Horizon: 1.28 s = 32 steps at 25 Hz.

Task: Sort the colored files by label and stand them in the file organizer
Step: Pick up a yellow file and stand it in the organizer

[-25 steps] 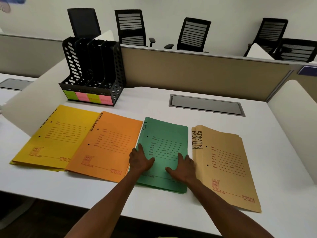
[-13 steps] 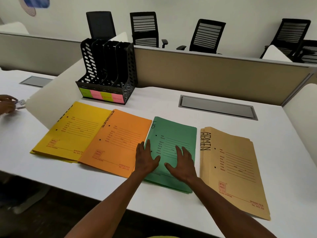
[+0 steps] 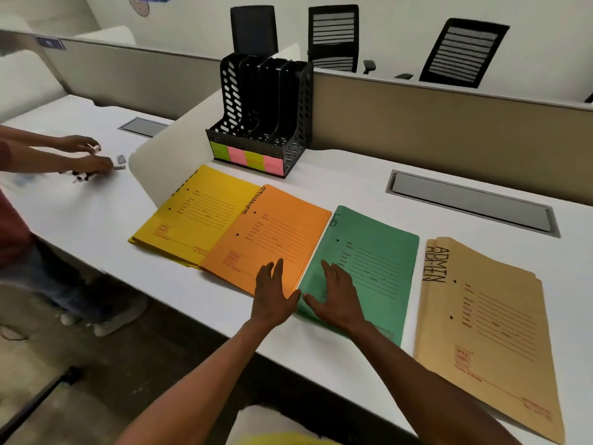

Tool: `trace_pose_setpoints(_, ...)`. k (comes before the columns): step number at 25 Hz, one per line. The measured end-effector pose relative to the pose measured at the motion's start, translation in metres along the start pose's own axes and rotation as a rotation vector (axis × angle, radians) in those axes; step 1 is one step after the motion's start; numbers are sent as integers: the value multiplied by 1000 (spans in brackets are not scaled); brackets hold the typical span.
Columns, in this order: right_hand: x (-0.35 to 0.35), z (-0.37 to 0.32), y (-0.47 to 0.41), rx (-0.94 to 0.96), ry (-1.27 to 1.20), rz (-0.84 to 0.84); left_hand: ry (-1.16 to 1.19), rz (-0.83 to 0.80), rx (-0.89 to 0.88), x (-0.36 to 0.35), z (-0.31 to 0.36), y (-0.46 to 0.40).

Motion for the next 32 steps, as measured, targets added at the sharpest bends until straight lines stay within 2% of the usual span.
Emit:
trace_pose_setpoints(19, -92, -160, -75, -53, 15, 52, -1, 10, -53, 122, -133, -100)
trace_pose_setpoints(25, -106, -181, -97, -5, 16, 12, 13, 43, -4, 134, -145, -117)
trace_pose_setpoints(32, -117, -211, -139, 94, -22, -72, -28, 107, 132, 167, -165, -152)
Point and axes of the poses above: each hand's wrist, its own y-axis away from the middle knuckle, its own x-axis out of the back of the hand, z = x × y, the point moved 1 cm from there along -y, towards the middle knuckle, and after that the axes turned 4 degrees about z, right-handed, at the moved point
